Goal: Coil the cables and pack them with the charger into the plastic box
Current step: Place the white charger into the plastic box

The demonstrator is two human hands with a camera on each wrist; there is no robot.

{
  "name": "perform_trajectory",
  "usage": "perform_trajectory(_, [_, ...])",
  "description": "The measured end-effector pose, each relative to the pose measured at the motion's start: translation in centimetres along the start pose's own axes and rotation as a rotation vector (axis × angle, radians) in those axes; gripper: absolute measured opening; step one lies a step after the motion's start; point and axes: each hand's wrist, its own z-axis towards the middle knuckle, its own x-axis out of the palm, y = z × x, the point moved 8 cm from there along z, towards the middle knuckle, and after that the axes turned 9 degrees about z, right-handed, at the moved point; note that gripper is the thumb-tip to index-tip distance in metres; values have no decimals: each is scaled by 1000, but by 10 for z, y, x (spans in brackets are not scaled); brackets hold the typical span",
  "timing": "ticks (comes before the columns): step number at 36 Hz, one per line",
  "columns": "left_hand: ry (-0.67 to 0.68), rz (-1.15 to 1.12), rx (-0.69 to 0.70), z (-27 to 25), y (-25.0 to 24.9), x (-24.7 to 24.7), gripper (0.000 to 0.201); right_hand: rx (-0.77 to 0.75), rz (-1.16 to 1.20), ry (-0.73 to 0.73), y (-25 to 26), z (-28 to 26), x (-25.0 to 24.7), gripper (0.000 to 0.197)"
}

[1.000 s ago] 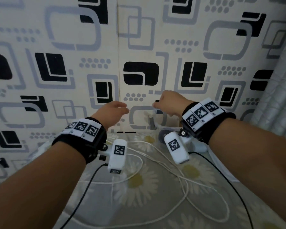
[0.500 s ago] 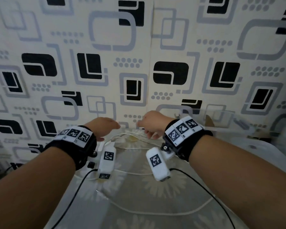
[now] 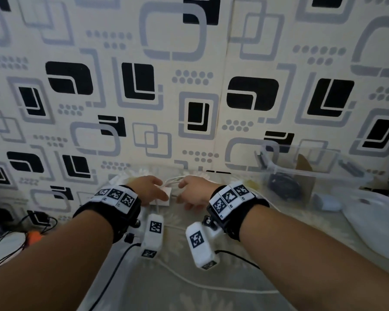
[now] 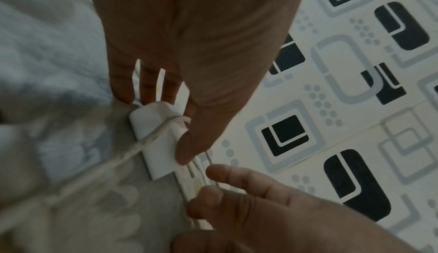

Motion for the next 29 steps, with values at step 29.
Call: perform_trajectory(29, [48,-90,220,-15,-52,15,41,23,467,-14,-31,-7,-31,11])
